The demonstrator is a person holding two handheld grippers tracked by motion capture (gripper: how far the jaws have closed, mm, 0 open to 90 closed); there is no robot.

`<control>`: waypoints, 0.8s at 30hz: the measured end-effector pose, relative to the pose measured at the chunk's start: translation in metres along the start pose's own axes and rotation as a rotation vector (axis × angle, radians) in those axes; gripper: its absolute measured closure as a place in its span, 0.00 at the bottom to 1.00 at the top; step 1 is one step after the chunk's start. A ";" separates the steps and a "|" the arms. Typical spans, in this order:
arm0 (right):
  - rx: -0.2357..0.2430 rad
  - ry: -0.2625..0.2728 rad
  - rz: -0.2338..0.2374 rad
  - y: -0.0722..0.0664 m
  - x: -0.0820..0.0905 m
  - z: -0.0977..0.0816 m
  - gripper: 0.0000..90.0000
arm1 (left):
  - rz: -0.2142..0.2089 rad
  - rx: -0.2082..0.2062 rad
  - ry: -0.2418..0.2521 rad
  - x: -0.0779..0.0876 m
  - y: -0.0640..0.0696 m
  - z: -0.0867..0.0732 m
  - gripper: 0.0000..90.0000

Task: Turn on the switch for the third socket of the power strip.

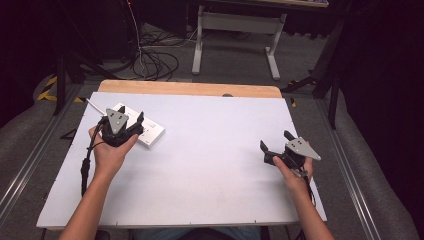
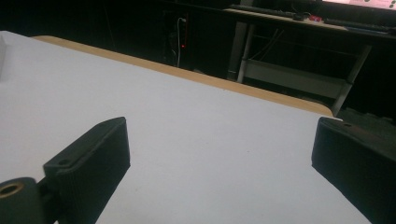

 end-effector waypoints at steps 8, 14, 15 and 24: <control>0.000 -0.003 -0.001 0.000 0.000 0.000 0.05 | 0.005 0.004 0.012 0.004 0.003 0.003 0.35; 0.000 -0.004 -0.001 0.000 0.000 -0.001 0.05 | 0.019 0.001 0.022 0.015 0.001 0.000 0.27; 0.001 -0.002 0.001 0.000 0.000 0.000 0.05 | 0.022 0.005 0.027 0.017 -0.001 0.000 0.27; 0.000 0.000 -0.001 0.000 0.000 0.000 0.05 | 0.045 0.033 0.052 0.028 -0.007 -0.002 0.17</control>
Point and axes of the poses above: each handheld gripper's, and its own axes: x roughly backward along the jaws, z roughly out of its top, y roughly to its right, the point moved 8 cm from there along -x, roughly forward along the jaws, and after that the axes turned 4 degrees about -y, right-handed, at the moved point
